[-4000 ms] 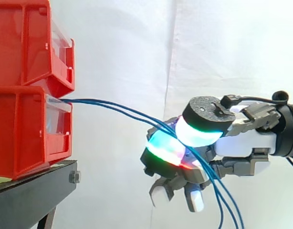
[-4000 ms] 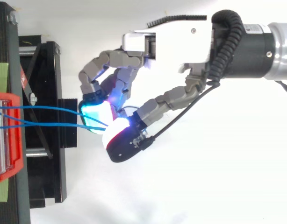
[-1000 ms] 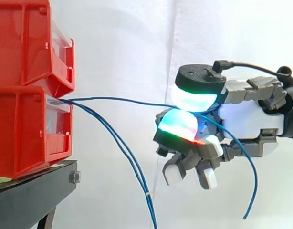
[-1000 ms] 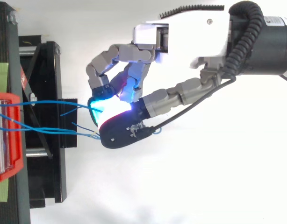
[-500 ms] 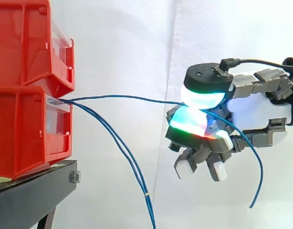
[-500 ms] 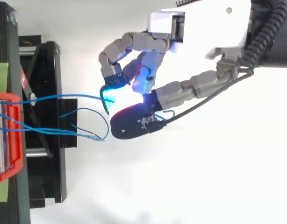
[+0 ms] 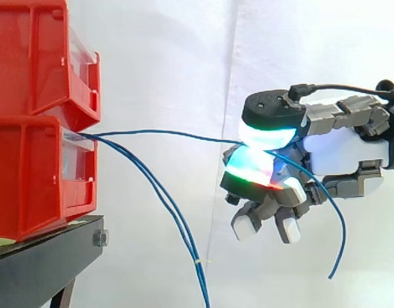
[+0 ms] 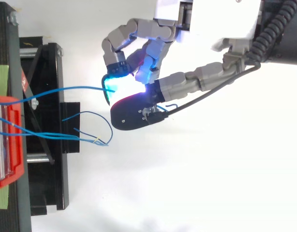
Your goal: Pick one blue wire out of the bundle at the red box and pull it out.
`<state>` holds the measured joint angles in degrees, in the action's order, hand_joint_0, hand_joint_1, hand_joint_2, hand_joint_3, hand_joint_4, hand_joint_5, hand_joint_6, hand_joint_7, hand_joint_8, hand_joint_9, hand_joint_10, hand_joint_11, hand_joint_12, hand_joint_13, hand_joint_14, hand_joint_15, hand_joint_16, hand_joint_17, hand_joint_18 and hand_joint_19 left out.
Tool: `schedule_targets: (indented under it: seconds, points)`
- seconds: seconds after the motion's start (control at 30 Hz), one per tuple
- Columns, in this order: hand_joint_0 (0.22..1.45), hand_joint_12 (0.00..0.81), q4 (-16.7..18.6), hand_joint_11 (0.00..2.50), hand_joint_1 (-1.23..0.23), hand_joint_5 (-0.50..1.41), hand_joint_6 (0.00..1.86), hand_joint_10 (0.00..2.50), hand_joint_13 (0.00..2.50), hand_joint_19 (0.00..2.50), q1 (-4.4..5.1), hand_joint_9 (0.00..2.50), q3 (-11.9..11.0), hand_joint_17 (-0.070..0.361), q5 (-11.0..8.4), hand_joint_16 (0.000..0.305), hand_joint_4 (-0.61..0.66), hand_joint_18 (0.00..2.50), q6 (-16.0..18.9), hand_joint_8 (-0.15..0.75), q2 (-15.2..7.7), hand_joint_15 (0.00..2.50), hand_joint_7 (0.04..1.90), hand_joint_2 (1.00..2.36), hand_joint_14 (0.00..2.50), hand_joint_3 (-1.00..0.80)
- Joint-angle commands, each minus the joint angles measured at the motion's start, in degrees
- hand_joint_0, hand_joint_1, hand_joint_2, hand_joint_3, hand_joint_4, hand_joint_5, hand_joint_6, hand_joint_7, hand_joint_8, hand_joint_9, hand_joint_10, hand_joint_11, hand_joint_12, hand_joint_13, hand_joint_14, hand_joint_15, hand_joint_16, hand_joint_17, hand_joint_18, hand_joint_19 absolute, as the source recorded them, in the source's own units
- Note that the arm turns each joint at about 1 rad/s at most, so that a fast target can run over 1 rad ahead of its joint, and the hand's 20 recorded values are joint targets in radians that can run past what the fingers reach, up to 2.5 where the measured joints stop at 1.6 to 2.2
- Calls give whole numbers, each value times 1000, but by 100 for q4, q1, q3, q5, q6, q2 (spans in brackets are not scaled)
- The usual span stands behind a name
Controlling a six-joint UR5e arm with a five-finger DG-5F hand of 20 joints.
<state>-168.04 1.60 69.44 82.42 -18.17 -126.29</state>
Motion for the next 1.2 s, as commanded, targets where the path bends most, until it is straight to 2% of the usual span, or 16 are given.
schedule_targets:
  seconds: [0.0,1.17]
  points:
    - [631,475,-1,726,-834,-90,874,21,735,627,-2,1136,-1,158,2,70,185,900,-3,373,0,385,1429,1013,12,21]
    - [630,456,-1,740,-824,-93,883,23,767,597,-19,1113,-1,158,2,70,154,779,-3,352,0,453,1396,1010,15,11]
